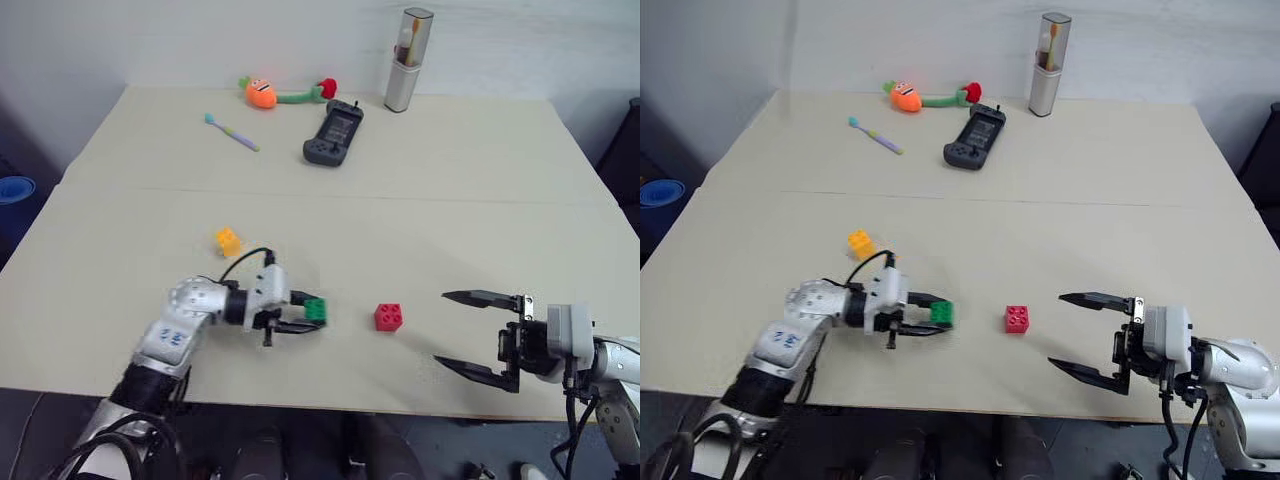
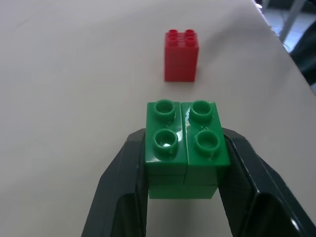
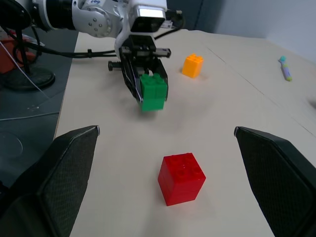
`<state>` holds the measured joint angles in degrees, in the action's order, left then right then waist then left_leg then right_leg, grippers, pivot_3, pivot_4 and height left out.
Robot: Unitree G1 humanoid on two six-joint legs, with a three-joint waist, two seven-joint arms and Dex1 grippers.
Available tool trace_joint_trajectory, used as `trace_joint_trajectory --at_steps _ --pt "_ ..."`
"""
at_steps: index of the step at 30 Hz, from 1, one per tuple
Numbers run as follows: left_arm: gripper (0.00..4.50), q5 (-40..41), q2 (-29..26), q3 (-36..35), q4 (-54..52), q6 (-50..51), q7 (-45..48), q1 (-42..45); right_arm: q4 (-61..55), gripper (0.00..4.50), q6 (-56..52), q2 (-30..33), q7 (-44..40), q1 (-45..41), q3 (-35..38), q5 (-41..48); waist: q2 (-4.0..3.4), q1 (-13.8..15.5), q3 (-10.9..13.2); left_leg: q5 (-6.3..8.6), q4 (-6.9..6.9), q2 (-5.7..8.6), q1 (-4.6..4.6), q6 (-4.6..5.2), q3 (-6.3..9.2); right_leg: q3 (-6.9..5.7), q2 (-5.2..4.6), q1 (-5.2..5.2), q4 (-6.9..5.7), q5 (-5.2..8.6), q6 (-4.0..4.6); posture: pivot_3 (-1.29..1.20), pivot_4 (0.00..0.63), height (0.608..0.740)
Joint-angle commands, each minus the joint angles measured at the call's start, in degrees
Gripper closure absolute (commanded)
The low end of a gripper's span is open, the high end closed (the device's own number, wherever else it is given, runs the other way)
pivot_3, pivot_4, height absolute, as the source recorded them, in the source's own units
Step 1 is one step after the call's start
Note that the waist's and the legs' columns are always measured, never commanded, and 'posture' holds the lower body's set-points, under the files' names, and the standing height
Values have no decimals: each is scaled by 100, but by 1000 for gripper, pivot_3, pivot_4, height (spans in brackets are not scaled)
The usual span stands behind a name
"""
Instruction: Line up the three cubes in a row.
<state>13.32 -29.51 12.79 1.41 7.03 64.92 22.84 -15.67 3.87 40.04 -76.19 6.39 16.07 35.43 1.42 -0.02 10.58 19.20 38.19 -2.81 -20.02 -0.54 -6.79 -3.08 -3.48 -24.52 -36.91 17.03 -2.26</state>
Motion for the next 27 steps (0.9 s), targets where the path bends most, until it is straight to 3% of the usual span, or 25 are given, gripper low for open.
trace_joint_trajectory --at_steps 1,18,23,27 --pt "3018 -416 211 291 465 -81 -207 360 -299 0 -10 23 121 145 112 119 1 -36 1 -4 0 -5 2 -3 -7 6 8 -2 -1 0 0 0 150 740" --pt "3018 -649 477 556 954 -276 42 599 -620 0 -206 9 573 178 -11 61 1 1 0 -12 0 0 4 3 -1 5 2 1 -4 -1 -2 0 150 740" --pt "1535 -493 435 389 764 -167 60 578 -586 0 -176 -19 611 147 -79 16 1 -3 0 -12 1 0 1 4 0 3 2 0 -4 -1 -2 0 150 740" --pt "397 -342 -45 -34 422 -345 166 350 -521 0 -151 -33 621 70 -136 4 1 -41 0 -13 0 -3 3 2 0 5 5 -1 -7 -1 -2 0 150 740"
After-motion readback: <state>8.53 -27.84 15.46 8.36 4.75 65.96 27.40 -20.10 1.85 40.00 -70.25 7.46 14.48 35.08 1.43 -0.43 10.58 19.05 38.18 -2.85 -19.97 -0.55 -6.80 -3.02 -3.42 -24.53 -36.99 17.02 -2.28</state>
